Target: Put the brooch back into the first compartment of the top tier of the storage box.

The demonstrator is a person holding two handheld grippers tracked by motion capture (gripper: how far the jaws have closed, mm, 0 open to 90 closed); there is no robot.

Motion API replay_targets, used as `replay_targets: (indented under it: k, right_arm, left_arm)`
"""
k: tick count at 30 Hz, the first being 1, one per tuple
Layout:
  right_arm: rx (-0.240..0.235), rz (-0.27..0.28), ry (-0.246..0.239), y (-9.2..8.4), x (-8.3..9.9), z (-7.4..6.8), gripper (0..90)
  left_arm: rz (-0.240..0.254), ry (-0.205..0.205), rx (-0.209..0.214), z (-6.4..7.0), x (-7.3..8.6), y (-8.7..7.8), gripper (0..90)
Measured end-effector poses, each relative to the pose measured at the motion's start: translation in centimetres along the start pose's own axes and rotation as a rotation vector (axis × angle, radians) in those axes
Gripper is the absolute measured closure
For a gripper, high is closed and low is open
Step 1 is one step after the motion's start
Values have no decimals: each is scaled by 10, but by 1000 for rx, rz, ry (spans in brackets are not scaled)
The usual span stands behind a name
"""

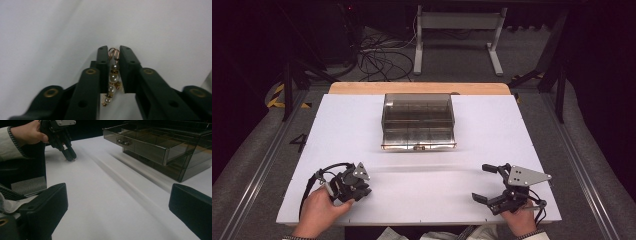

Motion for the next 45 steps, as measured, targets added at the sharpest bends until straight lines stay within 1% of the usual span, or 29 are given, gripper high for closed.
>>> replay_targets:
  k: [1, 4, 16, 19, 22, 25, 26, 27, 29, 32, 33, 34, 36, 37, 38, 45]
  right_arm:
    - [-1, 0, -2, 0, 0, 0, 29]
    - [-3, -1, -1, 0, 0, 0, 29]
    - [-2, -7, -5, 1, 0, 0, 29]
    - [-1, -6, -7, 0, 0, -1, 29]
    - [-2, -5, -7, 0, 0, -1, 29]
    - [-2, -6, -8, 0, 0, -1, 29]
    - [-1, -6, -8, 0, 0, -1, 29]
    - [-2, -5, -7, 1, 0, -1, 29]
    - [-1, -6, -8, 1, 0, -1, 29]
    - [0, -6, -9, 1, 0, -1, 29]
    - [0, -6, -9, 1, 0, -1, 29]
    - [-1, -4, -7, 1, 0, -1, 29]
    - [1, -5, -9, 0, 0, -1, 29]
    - [1, -5, -9, 0, 0, -1, 29]
    - [1, -5, -9, 0, 0, -1, 29]
    - [0, -4, -8, 0, 0, -1, 29]
  left_arm:
    - [2, -1, 0, 0, 0, 0, 816]
    - [-3, 1, -3, 0, 0, 0, 835]
    - [-3, -2, -5, 0, 0, 0, 842]
    - [6, -6, -6, 0, 0, -2, 842]
    - [42, -11, -5, -1, 0, -7, 842]
    - [83, -14, -15, -2, -1, -13, 842]
    - [104, -22, -10, -2, -1, -16, 842]
    - [121, -19, -17, -2, -1, -18, 842]
    - [150, -26, -22, -2, -1, -22, 842]
    - [204, -39, -35, -3, 0, -29, 842]
    - [229, -43, -39, -4, 0, -32, 842]
    - [242, -46, -44, -4, 0, -33, 842]
    - [283, -58, -41, -4, 0, -38, 842]
    - [292, -56, -44, -4, 1, -39, 842]
    - [309, -63, -44, -4, 1, -41, 842]
    - [441, -95, -52, -7, 4, -54, 842]
Point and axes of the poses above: each handheld gripper's, and its own axes: y roughly forward along the jaws, x roughly out of its underside, z roughly to its right, the point moved 3 cm from there along y, roughly forward along the jaws, and after that the axes turned 12 degrees about y, right-handed, at the moved point
